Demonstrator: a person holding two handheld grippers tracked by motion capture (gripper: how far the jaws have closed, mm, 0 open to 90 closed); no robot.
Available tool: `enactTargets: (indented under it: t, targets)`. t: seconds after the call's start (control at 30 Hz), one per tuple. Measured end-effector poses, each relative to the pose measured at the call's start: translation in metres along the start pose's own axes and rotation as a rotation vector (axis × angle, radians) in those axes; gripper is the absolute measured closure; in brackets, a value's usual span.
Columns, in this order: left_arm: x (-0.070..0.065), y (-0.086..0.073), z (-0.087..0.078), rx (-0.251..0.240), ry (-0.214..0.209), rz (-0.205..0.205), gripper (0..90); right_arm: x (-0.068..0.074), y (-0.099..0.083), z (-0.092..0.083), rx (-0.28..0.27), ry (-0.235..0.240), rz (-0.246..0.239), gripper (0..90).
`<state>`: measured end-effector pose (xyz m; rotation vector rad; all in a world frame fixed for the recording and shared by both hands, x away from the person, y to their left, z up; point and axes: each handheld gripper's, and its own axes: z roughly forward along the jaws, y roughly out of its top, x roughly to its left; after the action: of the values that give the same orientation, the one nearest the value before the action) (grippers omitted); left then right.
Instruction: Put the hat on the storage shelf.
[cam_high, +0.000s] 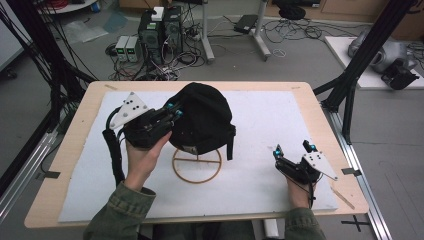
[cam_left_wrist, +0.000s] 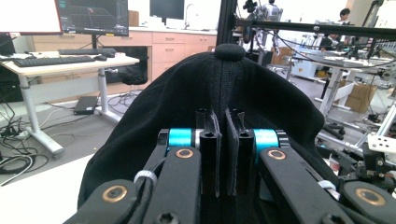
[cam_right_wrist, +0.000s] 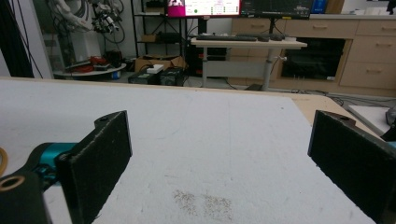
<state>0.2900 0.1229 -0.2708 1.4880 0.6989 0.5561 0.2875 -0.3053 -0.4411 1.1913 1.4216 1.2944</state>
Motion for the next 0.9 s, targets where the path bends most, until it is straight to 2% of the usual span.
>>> enactTargets:
  t: [0.4,0.57,0.77,0.83,0.9]
  targets:
    - [-0.001,0.000,-0.001,0.018,0.005,-0.016,83.2,-0.001,0.000,0.000,-0.001,0.000,0.000,5.3]
    - [-0.002,-0.001,-0.001,0.011,0.008,-0.021,81.3,0.000,0.000,0.000,-0.001,0.003,0.001,5.3]
    - [0.002,-0.006,0.000,0.019,0.013,-0.057,70.1,-0.001,0.000,0.000,-0.001,0.000,-0.002,5.3]
    - [0.004,-0.009,-0.001,0.000,0.005,-0.083,60.2,-0.001,0.000,0.000,-0.001,0.000,-0.002,5.3]
    - [0.005,-0.010,-0.001,-0.004,0.016,-0.082,51.5,-0.001,0.000,0.000,-0.001,0.000,-0.004,5.3]
